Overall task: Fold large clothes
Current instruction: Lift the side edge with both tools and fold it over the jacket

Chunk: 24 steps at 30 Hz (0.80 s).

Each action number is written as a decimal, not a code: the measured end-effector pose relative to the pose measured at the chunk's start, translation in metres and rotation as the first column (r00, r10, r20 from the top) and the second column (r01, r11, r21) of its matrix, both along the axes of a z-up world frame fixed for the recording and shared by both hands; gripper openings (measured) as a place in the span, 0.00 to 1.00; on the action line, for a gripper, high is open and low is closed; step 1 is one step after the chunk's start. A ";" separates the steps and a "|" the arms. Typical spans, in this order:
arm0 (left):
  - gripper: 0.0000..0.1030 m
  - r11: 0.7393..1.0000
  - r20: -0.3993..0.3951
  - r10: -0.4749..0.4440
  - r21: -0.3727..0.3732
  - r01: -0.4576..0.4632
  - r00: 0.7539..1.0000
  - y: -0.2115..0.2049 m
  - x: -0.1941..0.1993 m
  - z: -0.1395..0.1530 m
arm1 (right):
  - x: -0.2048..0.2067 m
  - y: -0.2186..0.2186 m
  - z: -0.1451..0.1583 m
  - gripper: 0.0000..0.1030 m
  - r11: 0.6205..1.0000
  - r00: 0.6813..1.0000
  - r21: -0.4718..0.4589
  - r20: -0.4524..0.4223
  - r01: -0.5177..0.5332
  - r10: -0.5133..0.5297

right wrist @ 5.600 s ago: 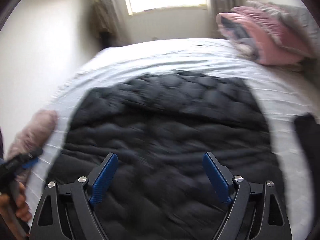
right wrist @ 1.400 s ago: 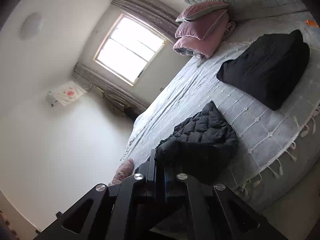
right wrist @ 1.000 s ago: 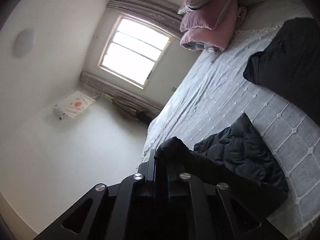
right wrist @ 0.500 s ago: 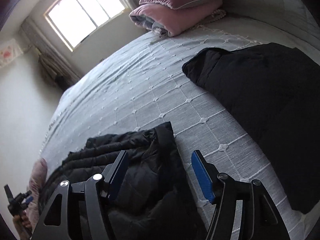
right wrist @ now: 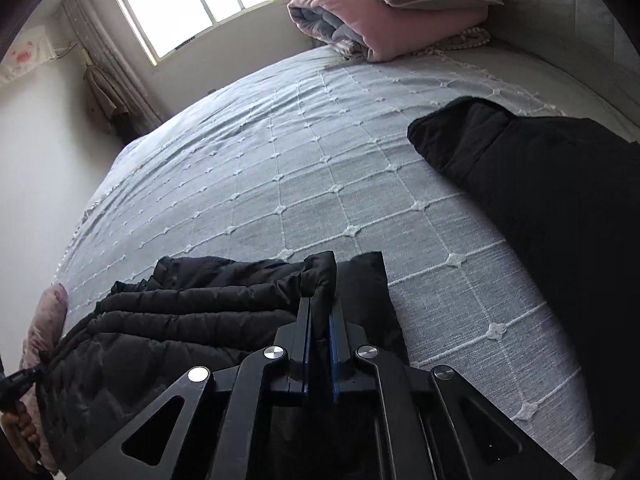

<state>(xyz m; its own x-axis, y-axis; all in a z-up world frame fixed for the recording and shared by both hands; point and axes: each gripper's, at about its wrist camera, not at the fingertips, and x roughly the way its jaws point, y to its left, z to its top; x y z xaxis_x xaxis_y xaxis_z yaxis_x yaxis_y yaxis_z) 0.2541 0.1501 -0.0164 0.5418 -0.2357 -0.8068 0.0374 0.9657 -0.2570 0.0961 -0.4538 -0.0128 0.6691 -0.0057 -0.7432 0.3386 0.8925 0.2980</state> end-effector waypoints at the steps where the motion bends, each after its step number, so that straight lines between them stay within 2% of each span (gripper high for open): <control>1: 0.05 1.000 0.020 0.006 -0.004 -0.006 1.000 0.000 0.000 0.007 | -0.001 0.002 0.004 0.06 1.000 1.000 -0.016 0.012 0.001 -0.001; 3: 0.05 1.000 0.060 0.023 0.014 -0.024 0.998 -0.002 0.004 0.020 | 0.000 0.004 0.013 0.05 0.999 0.999 -0.031 0.044 0.005 -0.004; 5: 0.04 0.996 0.092 0.036 0.078 -0.043 0.995 -0.013 0.015 0.030 | 0.003 0.005 0.024 0.05 1.000 0.997 -0.026 0.078 0.016 -0.014; 8: 0.04 0.990 0.130 0.044 0.124 -0.061 0.991 -0.031 0.036 0.041 | 0.014 0.006 0.039 0.05 0.999 0.993 -0.030 0.115 0.038 -0.035; 10: 0.04 0.982 0.158 0.063 0.166 -0.089 0.985 -0.043 0.049 0.041 | 0.023 0.007 0.047 0.05 0.997 0.989 -0.043 0.135 0.057 -0.051; 12: 0.04 0.964 0.163 0.095 0.229 -0.132 0.982 -0.055 0.067 0.026 | 0.035 0.005 0.048 0.05 0.996 0.988 -0.037 0.141 0.077 -0.071; 14: 0.04 0.949 0.135 0.125 0.272 -0.158 0.983 -0.062 0.082 0.000 | 0.050 -0.001 0.038 0.05 0.994 0.988 -0.025 0.115 0.104 -0.101; 18: 0.04 0.933 0.067 0.198 0.293 -0.209 0.978 -0.059 0.098 -0.051 | 0.077 -0.018 -0.014 0.05 0.986 0.987 0.038 0.003 0.162 -0.162; 22: 0.04 0.928 0.053 0.223 0.295 -0.229 0.973 -0.056 0.098 -0.072 | 0.085 -0.024 -0.050 0.05 0.980 0.981 0.059 -0.038 0.192 -0.190; 24: 0.04 0.930 0.049 0.235 0.278 -0.239 0.971 -0.053 0.097 -0.077 | 0.089 -0.023 -0.056 0.05 0.983 0.982 0.028 -0.057 0.180 -0.179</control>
